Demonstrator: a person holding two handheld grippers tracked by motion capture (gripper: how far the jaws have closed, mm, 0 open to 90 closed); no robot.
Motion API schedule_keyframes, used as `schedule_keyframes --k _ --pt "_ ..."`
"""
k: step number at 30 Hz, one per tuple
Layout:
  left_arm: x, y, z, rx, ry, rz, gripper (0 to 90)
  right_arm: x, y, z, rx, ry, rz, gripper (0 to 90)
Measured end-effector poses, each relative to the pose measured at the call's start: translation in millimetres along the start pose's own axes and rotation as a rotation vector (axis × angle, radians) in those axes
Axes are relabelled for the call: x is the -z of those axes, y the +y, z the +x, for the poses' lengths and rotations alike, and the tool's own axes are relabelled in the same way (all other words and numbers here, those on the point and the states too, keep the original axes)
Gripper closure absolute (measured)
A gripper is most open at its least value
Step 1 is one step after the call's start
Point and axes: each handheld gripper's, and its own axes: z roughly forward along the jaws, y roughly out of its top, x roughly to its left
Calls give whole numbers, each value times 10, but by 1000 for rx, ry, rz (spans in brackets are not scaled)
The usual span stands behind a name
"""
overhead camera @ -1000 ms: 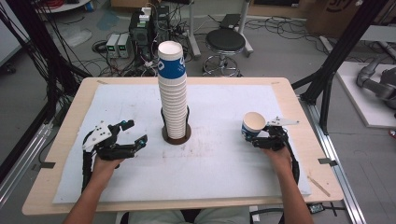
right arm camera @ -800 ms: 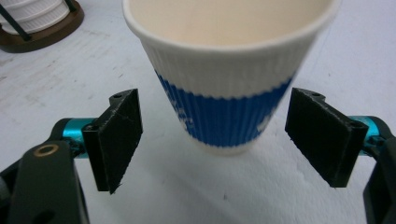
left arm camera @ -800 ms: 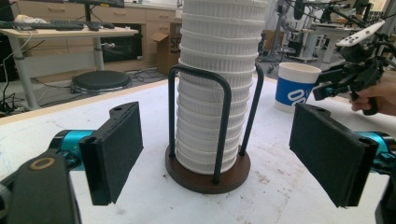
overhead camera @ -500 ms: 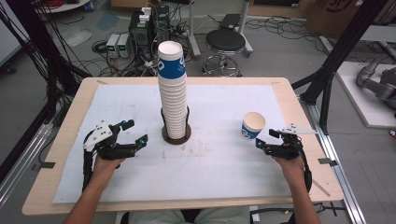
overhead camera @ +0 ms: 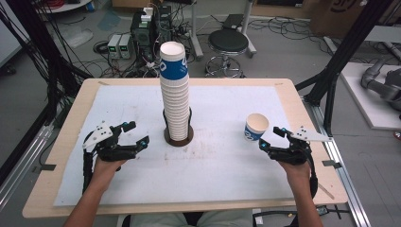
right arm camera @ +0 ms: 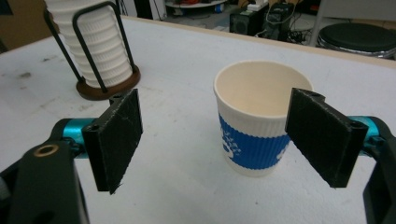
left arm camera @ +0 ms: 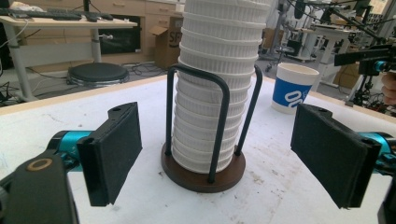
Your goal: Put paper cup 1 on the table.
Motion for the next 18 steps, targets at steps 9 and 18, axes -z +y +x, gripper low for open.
schedule_keyframes --k 9,18 --pt "15 20 -14 2 -10 -9 161 29 112 94 46 19 -35 195" --pt "49 37 -9 -2 -10 -22 161 -14 167 162 70 58 -25 195"
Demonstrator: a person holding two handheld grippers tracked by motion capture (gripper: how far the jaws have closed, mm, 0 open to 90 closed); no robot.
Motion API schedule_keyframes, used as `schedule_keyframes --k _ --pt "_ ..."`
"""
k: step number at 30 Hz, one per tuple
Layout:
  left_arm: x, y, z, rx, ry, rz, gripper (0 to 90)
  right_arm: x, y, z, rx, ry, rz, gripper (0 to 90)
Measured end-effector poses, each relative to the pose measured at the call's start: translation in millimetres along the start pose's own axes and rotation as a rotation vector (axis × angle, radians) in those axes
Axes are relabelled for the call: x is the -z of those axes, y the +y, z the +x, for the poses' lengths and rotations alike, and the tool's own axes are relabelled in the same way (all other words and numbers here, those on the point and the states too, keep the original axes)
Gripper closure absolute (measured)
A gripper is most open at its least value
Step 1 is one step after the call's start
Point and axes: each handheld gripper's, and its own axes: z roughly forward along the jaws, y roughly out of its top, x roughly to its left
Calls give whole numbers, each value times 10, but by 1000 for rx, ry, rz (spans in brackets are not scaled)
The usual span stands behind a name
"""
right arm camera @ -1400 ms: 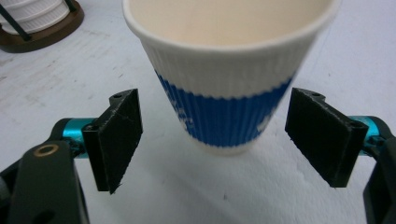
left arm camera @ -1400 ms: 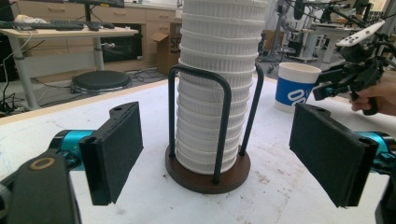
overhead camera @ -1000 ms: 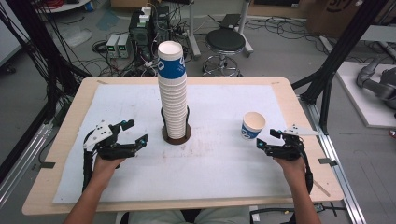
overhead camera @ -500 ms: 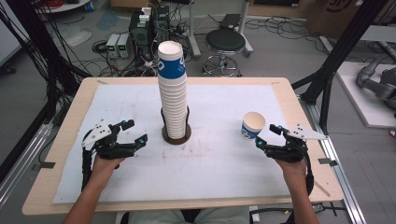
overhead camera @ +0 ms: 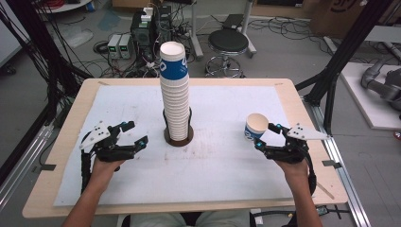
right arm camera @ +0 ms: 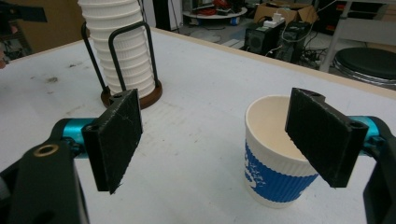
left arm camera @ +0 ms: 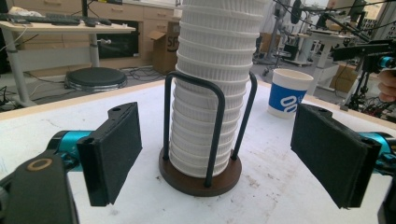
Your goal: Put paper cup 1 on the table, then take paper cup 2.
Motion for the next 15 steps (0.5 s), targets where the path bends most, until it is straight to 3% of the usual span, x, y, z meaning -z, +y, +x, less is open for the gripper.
schedule_keyframes --k 15 --pt "6 11 0 -3 0 -4 162 -4 -3 -9 4 0 10 195"
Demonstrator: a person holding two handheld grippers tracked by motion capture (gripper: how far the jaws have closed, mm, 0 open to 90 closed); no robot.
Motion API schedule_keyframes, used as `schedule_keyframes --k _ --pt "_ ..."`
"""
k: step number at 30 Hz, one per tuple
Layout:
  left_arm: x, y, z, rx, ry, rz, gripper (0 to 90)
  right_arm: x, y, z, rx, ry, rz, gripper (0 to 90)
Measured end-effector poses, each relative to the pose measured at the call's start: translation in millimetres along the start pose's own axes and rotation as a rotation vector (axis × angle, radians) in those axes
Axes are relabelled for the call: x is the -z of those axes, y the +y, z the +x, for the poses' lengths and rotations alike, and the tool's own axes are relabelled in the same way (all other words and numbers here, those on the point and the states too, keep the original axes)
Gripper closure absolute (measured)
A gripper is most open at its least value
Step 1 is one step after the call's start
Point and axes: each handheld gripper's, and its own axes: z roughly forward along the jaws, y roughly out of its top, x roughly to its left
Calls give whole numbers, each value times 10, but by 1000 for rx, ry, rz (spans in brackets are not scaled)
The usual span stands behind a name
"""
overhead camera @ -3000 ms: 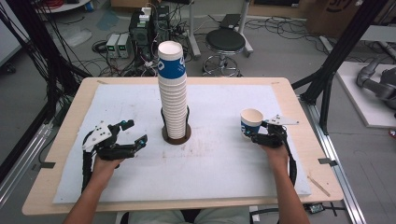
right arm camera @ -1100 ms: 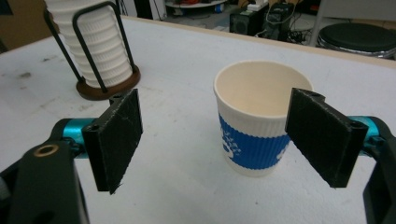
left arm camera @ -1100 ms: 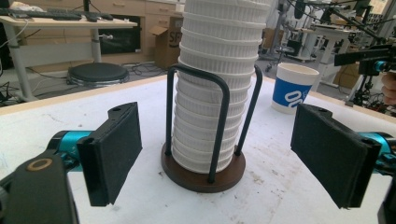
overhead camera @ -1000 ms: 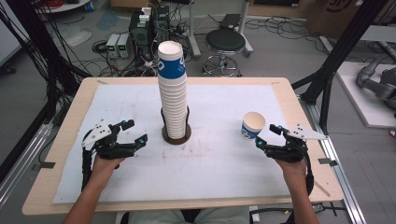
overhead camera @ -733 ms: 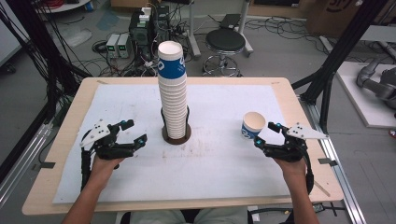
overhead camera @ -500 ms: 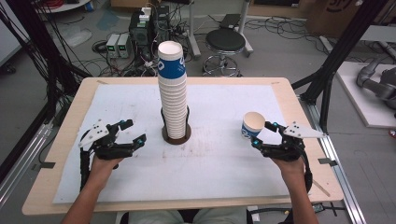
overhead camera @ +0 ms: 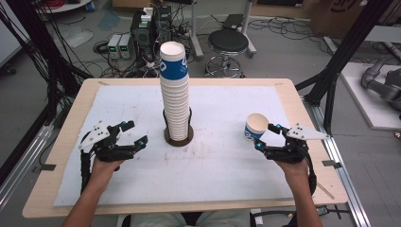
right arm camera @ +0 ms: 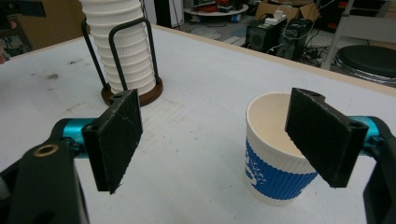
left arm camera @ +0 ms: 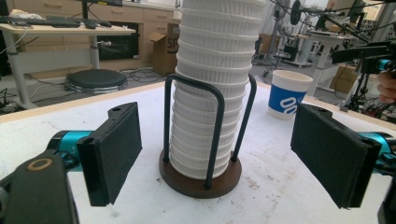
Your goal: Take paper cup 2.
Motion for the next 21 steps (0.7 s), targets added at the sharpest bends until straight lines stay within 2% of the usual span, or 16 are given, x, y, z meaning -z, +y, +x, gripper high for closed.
schedule_keyframes --k 6,10,13,14,16,17,18,21 --pt "-17 35 -6 7 -12 -7 161 -1 1 12 3 11 5 195" --pt "0 100 -18 27 -24 -14 162 -9 7 22 16 8 7 195" --pt "13 233 -18 42 -42 -19 162 -11 7 26 16 16 13 195" --pt "13 233 -18 42 -42 -19 161 -7 5 25 16 17 17 195" --pt "15 323 -25 36 -49 -23 161 -4 1 23 17 17 21 195" --pt "12 422 -30 31 -61 -32 161 -2 -4 20 13 21 29 195" --pt "12 422 -30 31 -61 -32 162 -2 -4 20 13 21 29 195" --pt "-11 589 -38 12 -77 -37 161 -19 4 23 17 24 30 195"
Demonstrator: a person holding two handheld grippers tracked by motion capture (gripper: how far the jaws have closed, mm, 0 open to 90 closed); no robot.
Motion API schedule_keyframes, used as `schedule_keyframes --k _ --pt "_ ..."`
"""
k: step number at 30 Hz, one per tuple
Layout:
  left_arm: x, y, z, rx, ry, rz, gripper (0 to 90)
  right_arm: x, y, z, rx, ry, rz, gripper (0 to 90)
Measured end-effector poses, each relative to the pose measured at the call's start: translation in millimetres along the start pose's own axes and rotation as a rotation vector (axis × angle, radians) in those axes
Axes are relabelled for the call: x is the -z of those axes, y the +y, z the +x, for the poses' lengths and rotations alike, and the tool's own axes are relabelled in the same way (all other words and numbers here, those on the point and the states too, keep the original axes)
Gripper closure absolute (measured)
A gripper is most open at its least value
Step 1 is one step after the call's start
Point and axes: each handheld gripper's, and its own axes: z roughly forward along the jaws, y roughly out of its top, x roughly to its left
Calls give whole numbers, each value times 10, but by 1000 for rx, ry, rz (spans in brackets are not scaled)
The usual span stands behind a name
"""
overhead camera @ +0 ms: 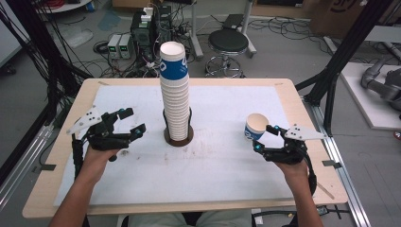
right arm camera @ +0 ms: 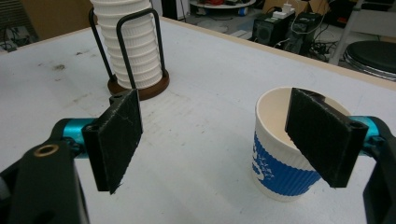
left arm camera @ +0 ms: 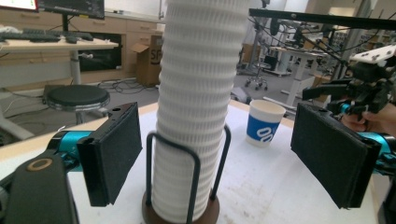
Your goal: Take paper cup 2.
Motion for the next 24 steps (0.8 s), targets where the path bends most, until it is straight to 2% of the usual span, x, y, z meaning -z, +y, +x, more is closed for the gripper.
schedule_keyframes --k 3,7,8,9,10,11,12,13,14,15,20,24 --pt "-35 186 -8 -19 -15 -2 161 -15 8 6 0 6 3 195" --pt "-75 435 -4 -19 -43 -21 161 -41 9 10 -5 18 8 195" --pt "-106 561 -4 -40 -47 -8 161 -50 3 8 -8 22 11 195" --pt "-106 561 -4 -40 -47 -8 161 -50 3 8 -8 22 11 195" --pt "-141 691 4 -47 -60 -3 162 -52 0 8 -8 23 13 195" --pt "-141 691 4 -47 -60 -3 161 -52 0 8 -8 23 13 195" --pt "-179 822 12 -53 -65 -2 161 -47 2 9 -12 25 14 195" --pt "-179 822 12 -53 -65 -2 161 -47 2 9 -12 25 14 195" --pt "-222 949 11 -69 -65 2 161 -43 4 10 -10 25 12 195" --pt "-222 949 11 -69 -65 2 161 -43 4 10 -10 25 12 195" --pt "-353 1218 9 -98 -74 19 161 -44 0 13 -8 29 17 195" --pt "-513 1376 7 -111 -88 58 162 -40 1 16 -7 32 16 195"
